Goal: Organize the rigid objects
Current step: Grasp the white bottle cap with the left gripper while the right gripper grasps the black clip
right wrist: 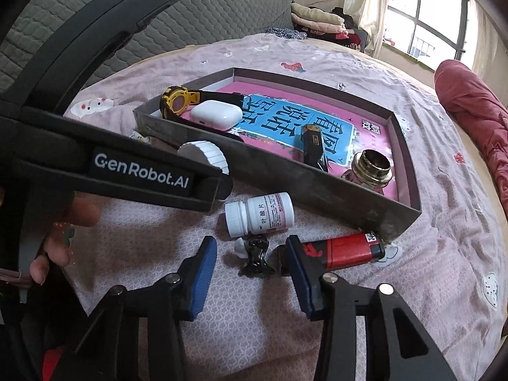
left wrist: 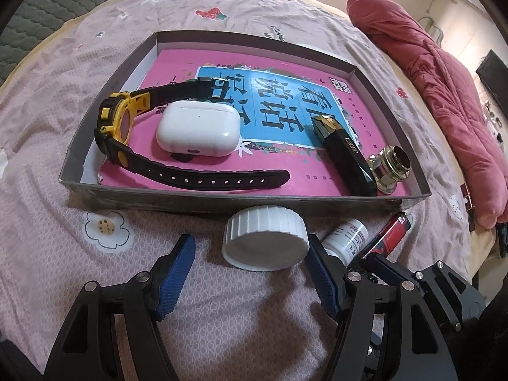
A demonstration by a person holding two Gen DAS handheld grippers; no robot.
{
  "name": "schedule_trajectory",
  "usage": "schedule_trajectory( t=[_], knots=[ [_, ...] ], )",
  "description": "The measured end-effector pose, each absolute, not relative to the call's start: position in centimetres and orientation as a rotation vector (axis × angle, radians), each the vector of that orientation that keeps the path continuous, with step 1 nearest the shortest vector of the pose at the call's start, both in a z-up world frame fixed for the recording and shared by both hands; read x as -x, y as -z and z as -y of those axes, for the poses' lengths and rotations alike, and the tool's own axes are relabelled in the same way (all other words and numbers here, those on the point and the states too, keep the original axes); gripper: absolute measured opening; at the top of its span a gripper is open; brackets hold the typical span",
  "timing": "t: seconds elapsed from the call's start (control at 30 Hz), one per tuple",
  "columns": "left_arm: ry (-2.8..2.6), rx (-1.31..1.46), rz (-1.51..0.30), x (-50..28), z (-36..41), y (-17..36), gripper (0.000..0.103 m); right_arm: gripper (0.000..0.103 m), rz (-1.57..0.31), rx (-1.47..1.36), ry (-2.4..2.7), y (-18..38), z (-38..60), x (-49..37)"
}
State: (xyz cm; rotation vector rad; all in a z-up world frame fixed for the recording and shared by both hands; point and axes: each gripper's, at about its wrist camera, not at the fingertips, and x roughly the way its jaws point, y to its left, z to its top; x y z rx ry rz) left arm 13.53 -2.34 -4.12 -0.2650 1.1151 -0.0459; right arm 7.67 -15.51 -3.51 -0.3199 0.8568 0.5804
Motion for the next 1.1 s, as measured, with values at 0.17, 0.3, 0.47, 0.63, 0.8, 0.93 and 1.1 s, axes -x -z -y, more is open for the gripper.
schedule_trajectory(
  t=[0.17,0.3,0.47,0.63,0.8,0.93,1.1],
  knots=[
    [0.042,0.27,-1.116,-13.7,2.3,4.3,0.072,0.035,-0.858,0.322,-0.586,3.7,15.4,-7.8],
    [0.039,0.269,-1.116,-14.0,2.3,4.3,0.072,0.025,-0.869,0.329,-0.594,4.0,15.1,-7.8],
    [0.033,0.269,-1.113,-14.3,2.5,4.5,0.072,0.024,-0.885,0.301,-0.599,4.2,15.3,-8.1],
    [0.029,0.268,-1.108,-14.6,2.6,4.8,0.072,0.024,-0.893,0.279,-0.606,4.2,15.6,-8.2],
    [0.023,0.268,-1.099,-14.6,2.7,4.8,0.067,0.024,-0.898,0.272,-0.606,4.2,15.8,-8.3],
    [0.044,0.273,-1.089,-14.6,2.8,4.5,0.053,0.024,-0.898,0.27,-0.606,4.2,15.8,-8.2],
    [0.053,0.269,-1.082,-14.2,2.8,4.3,0.053,0.024,-0.9,0.259,-0.609,4.1,15.9,-8.3]
  ],
)
